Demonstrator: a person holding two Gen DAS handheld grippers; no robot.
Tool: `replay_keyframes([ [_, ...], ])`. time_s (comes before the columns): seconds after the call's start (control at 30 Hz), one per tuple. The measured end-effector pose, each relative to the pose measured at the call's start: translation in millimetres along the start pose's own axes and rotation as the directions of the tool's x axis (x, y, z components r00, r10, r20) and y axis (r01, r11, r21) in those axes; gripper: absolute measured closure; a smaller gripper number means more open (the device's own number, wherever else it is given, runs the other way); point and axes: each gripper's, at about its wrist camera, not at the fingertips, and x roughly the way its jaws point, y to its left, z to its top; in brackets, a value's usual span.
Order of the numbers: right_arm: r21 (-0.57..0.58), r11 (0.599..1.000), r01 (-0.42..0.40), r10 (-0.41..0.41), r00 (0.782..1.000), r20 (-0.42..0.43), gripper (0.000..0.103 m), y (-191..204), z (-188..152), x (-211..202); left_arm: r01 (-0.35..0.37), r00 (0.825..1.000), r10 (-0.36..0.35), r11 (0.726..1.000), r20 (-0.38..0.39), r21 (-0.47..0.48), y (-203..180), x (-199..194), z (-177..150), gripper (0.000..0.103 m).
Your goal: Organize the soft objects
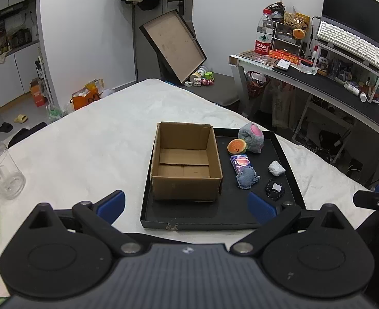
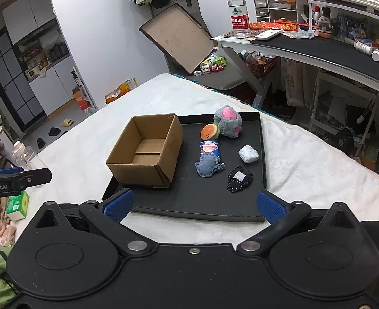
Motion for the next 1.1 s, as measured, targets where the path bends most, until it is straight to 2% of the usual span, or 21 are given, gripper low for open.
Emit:
replay_keyframes([
  [1.1,0.028,1.000,0.006,-0.005,1.000,-0.020,0.000,-5,4,12,0.032,0.999,-0.032,0.999,-0.025,-0.008,-1,18,6,0.002],
])
